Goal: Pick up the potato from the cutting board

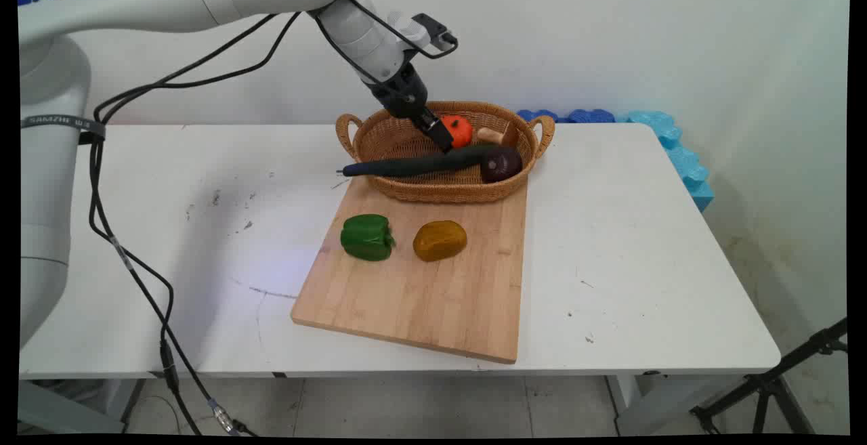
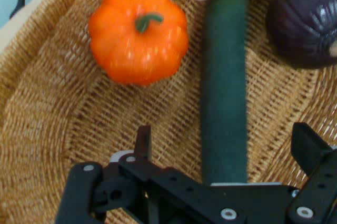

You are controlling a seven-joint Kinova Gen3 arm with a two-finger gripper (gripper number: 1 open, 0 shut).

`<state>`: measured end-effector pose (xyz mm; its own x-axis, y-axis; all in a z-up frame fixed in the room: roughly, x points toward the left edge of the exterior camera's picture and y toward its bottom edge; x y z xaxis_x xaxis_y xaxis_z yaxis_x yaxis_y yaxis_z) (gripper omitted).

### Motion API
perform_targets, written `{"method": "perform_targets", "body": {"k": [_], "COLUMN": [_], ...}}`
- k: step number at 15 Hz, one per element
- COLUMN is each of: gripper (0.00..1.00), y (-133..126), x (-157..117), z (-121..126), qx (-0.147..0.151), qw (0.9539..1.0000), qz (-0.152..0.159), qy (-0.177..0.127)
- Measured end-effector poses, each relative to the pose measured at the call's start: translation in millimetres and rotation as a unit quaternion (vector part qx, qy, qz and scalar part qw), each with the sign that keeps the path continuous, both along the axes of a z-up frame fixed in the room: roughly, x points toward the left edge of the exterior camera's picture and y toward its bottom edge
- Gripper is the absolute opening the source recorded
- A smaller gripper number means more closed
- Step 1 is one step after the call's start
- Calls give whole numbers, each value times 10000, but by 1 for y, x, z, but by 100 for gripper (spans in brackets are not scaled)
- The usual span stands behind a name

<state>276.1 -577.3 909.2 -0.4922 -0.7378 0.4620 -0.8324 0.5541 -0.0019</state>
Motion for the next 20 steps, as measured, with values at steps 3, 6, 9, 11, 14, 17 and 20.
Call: {"method": "perform_targets", "body": {"k": [3, 6, 9, 11, 14, 17, 20], "gripper": [100, 100, 100, 100, 100, 100, 100], "y": [-1, 7, 20, 35, 63, 86, 106], "x": [-4, -2, -9, -13, -17, -20, -22], "z": [11, 36, 71, 96, 121, 129, 128], "qx": [-115, -278, -384, -410, -353, -268, -153], "qw": [9999, 9993, 9978, 9962, 9935, 9917, 9911], "qz": [-27, -26, -86, -150, -266, -372, -458], "qy": [83, 236, 525, 748, 1045, 1197, 1243]}}
